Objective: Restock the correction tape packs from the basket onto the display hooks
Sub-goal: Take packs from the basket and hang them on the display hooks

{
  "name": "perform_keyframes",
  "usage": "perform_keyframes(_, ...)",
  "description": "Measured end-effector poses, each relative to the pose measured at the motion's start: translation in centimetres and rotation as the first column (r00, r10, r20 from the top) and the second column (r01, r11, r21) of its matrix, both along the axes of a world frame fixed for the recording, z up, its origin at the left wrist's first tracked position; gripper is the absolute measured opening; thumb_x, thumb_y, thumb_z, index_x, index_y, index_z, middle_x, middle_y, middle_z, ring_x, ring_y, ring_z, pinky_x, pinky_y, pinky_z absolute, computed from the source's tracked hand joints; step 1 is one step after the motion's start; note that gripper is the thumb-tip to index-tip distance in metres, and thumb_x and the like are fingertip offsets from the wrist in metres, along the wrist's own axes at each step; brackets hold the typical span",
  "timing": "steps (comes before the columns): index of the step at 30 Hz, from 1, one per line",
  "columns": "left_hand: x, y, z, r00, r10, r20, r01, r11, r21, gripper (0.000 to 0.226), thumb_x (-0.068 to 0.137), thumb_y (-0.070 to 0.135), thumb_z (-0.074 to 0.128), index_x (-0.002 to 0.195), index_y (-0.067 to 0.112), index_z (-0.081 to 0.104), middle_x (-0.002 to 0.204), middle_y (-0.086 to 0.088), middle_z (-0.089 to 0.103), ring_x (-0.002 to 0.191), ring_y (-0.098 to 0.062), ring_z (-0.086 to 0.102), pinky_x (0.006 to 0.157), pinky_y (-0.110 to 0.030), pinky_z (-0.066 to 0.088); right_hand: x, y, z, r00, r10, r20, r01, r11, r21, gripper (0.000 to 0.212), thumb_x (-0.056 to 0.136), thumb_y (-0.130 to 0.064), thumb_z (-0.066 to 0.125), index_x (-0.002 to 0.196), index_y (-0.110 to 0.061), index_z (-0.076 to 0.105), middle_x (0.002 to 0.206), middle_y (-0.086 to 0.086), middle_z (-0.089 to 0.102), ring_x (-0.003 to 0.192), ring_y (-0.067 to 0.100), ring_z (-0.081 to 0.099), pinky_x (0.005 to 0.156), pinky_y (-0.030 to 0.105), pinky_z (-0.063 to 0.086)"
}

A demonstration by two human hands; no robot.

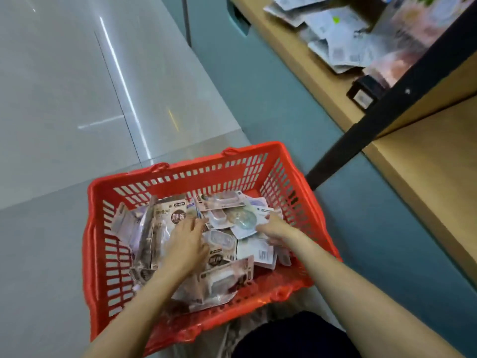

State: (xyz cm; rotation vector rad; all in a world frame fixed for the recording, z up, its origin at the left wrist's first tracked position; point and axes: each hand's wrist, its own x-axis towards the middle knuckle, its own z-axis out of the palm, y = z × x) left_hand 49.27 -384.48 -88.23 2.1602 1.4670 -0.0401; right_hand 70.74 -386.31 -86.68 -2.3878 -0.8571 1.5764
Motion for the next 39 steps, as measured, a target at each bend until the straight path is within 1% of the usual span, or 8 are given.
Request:
perform_keyframes(7,4.0,3.1,-3.0,0.968,0.012,-0.250,-0.059,0.981,-0.185,0.054,0.095,0.047,0.036,0.145,0.032,0.022,0.150,-0.022,0.027,0.142,-0.037,0.012,0.115,-0.049,-0.001,-3.4,1.8,-6.5,0.725,-0.649,-0.231,0.687,0.708,0.164,0.067,0.077,-0.016,0.073,0.131,-0.023,0.035,0.123,0.013,0.052,0.100,0.031,0.060,0.083,0.043,0.054)
perform_keyframes(10,4.9,5.7,-3.6,0.983,0.132,-0.131,-0.169,0.926,-0.336,0.047,0.093,0.053,0.034,0.134,0.030,0.034,0.135,-0.012,0.052,0.127,-0.037,0.042,0.114,-0.053,0.014,-2.7,2.4,-5.5,0.810,-0.529,-0.254,0.578,0.794,0.191,0.048,0.082,0.002,0.058,0.118,-0.023,0.038,0.099,0.015,0.060,0.056,0.019,0.059,0.051,0.029,0.049)
perform_keyframes(14,5.9,6.8,-2.2,0.944,0.329,-0.031,-0.311,0.854,-0.417,0.027,0.091,0.050,0.049,0.104,0.027,0.057,0.122,-0.003,0.060,0.126,-0.031,0.046,0.115,-0.050,0.004,-0.5,1.5,-4.4,0.923,-0.359,-0.136,0.381,0.903,0.198,0.035,0.079,-0.007,0.068,0.103,-0.020,0.046,0.098,0.008,0.058,0.075,0.020,0.055,0.061,0.027,0.045)
perform_keyframes(18,5.3,5.0,0.1,0.841,0.514,0.168,-0.419,0.816,-0.398,0.019,0.085,0.019,0.064,0.069,0.027,0.058,0.114,-0.003,0.064,0.112,-0.027,0.055,0.101,-0.047,0.039,-0.1,0.1,-4.5,0.917,-0.369,-0.152,0.392,0.903,0.177,0.023,0.077,-0.022,0.076,0.073,-0.010,0.057,0.075,0.002,0.058,0.077,0.018,0.056,0.065,0.029,0.044)
perform_keyframes(21,4.1,3.6,1.6,0.807,0.511,0.296,-0.381,0.833,-0.402,0.016,0.084,0.010,0.064,0.081,0.021,0.053,0.116,-0.005,0.060,0.104,-0.030,0.057,0.087,-0.049,0.051,-0.8,0.9,-4.8,0.972,-0.200,0.126,0.182,0.973,0.139,0.029,0.082,-0.026,0.070,0.066,-0.015,0.049,0.071,0.002,0.050,0.072,0.019,0.049,0.063,0.028,0.041)
perform_keyframes(26,0.6,3.5,2.4,0.675,0.640,0.367,-0.472,0.757,-0.452,0.053,0.079,0.001,0.067,0.119,0.025,0.041,0.113,-0.006,0.055,0.096,-0.034,0.059,0.082,-0.051,0.052,-0.4,3.4,-4.8,0.767,0.201,0.609,-0.399,0.893,0.207,0.057,0.085,-0.012,0.065,0.131,-0.010,0.033,0.139,0.016,0.029,0.127,0.032,0.033,0.106,0.039,0.035)
perform_keyframes(35,1.3,5.2,0.4,0.633,0.741,0.225,-0.477,0.602,-0.641,0.038,0.084,0.007,0.061,0.121,0.012,0.056,0.105,-0.011,0.065,0.088,-0.029,0.065,0.074,-0.043,0.057,0.7,7.1,-5.4,0.886,-0.117,0.448,-0.177,0.809,0.561,0.055,0.082,-0.008,0.066,0.129,-0.005,0.038,0.129,0.016,0.044,0.113,0.029,0.051,0.091,0.037,0.043)
perform_keyframes(39,1.2,5.5,-0.2,0.583,0.795,0.165,-0.524,0.523,-0.672,0.051,0.088,0.013,0.059,0.136,0.012,0.041,0.121,-0.014,0.058,0.090,-0.031,0.065,0.066,-0.039,0.057,0.6,7.9,-5.1,0.742,0.192,0.642,-0.510,0.783,0.356,0.022,0.094,-0.014,0.051,0.113,-0.010,0.061,0.106,0.013,0.066,0.101,0.031,0.062,0.080,0.035,0.047)
